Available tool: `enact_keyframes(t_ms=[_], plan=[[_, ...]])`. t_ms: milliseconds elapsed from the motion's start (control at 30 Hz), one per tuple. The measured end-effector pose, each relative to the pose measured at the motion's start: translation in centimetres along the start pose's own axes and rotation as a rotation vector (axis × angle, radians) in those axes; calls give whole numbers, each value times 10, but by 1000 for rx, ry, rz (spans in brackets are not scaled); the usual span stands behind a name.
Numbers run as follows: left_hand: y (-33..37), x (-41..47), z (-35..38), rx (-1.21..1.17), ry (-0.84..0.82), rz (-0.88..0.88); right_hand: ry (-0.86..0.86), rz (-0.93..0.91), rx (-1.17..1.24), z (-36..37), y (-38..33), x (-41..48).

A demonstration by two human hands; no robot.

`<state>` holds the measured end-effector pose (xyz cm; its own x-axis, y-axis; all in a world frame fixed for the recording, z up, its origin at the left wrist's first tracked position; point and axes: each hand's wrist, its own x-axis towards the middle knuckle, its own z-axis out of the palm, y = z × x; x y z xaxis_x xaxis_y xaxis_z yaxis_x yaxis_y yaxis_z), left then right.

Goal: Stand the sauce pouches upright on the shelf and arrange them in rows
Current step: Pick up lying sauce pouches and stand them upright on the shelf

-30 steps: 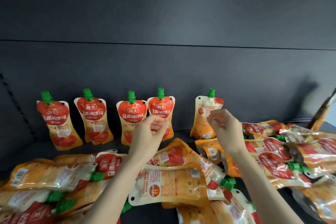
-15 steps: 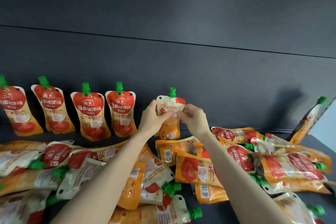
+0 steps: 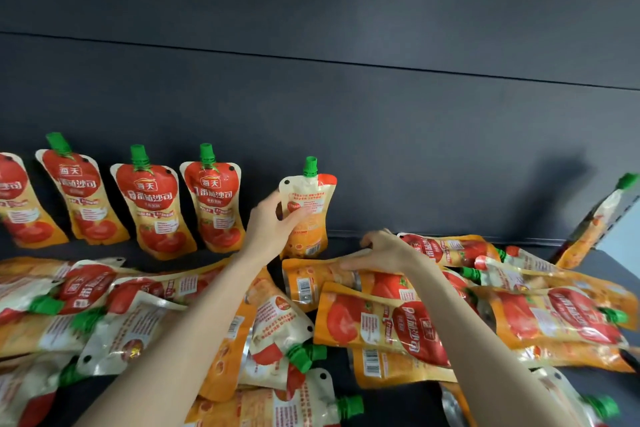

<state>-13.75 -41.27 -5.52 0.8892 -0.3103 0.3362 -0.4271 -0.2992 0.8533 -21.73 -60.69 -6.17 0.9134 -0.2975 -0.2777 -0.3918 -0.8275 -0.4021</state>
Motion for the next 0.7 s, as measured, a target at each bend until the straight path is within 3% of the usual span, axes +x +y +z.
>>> enact_keyframes(t_ms=[167, 433, 567, 700], plan=[[2, 2, 0, 3, 8, -6, -60, -3, 156, -8, -6, 2], [3, -3, 0, 87, 110, 40, 306, -327, 349, -46, -20, -16], [5, -1, 0, 147, 183, 90, 393, -369, 220, -66, -34, -29], [7, 0, -1, 229, 193, 120, 601, -334, 134, -76, -47, -30]])
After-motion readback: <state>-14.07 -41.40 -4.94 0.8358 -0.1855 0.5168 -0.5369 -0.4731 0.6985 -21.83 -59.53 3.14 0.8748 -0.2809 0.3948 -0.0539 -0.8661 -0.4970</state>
